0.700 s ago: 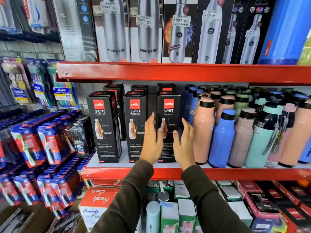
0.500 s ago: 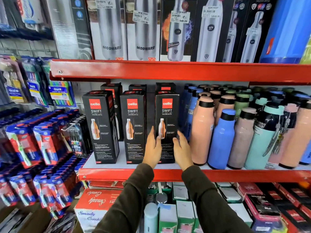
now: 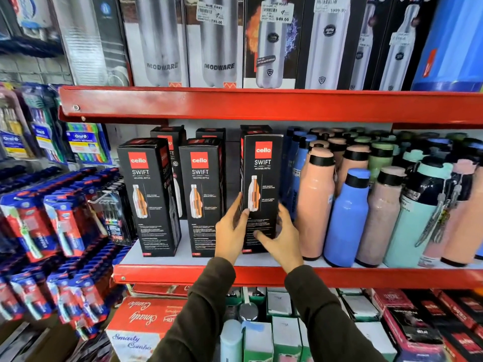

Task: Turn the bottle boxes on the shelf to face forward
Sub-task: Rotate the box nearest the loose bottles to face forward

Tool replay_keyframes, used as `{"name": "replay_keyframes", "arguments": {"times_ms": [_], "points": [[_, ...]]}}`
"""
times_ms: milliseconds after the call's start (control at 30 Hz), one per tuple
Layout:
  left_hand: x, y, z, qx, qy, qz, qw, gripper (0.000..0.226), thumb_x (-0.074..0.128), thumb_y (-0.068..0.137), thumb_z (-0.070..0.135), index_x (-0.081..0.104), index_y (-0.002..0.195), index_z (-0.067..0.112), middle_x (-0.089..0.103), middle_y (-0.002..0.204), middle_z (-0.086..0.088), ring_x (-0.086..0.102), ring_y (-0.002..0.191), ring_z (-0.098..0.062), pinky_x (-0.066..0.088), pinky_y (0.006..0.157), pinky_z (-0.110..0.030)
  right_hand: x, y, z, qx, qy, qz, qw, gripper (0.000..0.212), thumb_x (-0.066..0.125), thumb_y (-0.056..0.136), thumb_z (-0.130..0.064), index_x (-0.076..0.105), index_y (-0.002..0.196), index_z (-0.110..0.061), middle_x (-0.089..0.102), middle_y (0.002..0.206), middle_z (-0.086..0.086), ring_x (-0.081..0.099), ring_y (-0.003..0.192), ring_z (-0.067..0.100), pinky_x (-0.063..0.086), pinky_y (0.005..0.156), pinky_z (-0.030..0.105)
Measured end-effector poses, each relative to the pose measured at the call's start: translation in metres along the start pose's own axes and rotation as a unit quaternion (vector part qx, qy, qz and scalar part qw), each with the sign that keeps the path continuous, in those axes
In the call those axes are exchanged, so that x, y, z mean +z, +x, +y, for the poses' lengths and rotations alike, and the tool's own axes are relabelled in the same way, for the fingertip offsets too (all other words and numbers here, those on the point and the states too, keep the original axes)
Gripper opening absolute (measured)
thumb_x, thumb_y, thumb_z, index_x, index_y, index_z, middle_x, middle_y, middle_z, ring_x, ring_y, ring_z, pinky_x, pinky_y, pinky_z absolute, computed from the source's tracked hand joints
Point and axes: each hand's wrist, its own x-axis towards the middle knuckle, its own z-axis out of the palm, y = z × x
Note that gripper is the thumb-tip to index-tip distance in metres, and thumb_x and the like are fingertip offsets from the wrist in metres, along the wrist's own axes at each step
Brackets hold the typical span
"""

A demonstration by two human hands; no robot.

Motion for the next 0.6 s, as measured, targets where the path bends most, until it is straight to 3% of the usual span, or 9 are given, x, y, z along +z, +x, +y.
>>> {"name": "replay_keyframes", "arguments": {"times_ms": [100,267,367,500,600], "points": [[0.006,0.0,0.008,0.002,-0.042,0.016,0.999,0.05,0.06,0.096,0.021,0.048,0.144,0.03,0.062,0.126,0.013,0.057,0.112,0.018,0.045,0.099,-0.01,0.0,0.001,-0.009,-0.034,0.008,0.015,0.999,0.091,0.089,0.063,-0.023,0.038,0.136,-0.042,0.061,0.125,-0.019,0.056,0.115,-0.007,0.048,0.093,0.013],[0.015,-0.006,0.014,0.018,-0.083,0.039,0.996,0.047,0.067,0.092,0.023,0.057,0.138,0.026,0.065,0.129,0.011,0.06,0.119,0.008,0.047,0.099,-0.012,0.0,0.007,-0.013,-0.045,-0.007,0.061,0.997,0.094,0.091,0.057,-0.035,0.039,0.135,-0.037,0.062,0.127,-0.015,0.058,0.118,0.004,0.052,0.098,0.033],[0.018,-0.008,0.014,0.035,-0.086,0.078,0.993,0.035,0.057,0.098,0.026,0.06,0.133,0.023,0.067,0.13,0.008,0.061,0.122,0.0,0.047,0.101,-0.016,0.001,0.011,-0.012,-0.039,-0.015,0.074,0.996,0.097,0.093,0.053,-0.03,0.04,0.134,-0.033,0.063,0.124,-0.012,0.059,0.115,0.005,0.051,0.097,0.03],[0.018,0.001,0.007,0.017,-0.024,0.055,0.998,0.044,0.04,0.104,0.018,0.041,0.148,0.019,0.045,0.152,0.004,0.039,0.142,-0.005,0.03,0.115,-0.02,-0.004,0.016,-0.01,-0.03,-0.016,0.069,0.997,0.098,0.091,0.053,-0.03,0.038,0.135,-0.03,0.062,0.125,-0.009,0.059,0.114,0.007,0.05,0.097,0.028],[0.015,0.01,-0.002,-0.039,-0.028,0.02,0.999,0.049,0.038,0.104,0.016,0.032,0.153,0.016,0.039,0.156,0.0,0.034,0.143,-0.009,0.025,0.112,-0.019,-0.008,0.018,-0.011,-0.024,0.0,0.038,0.999,0.095,0.089,0.056,-0.028,0.038,0.136,-0.032,0.06,0.126,-0.012,0.057,0.115,0.004,0.047,0.096,0.023]]}}
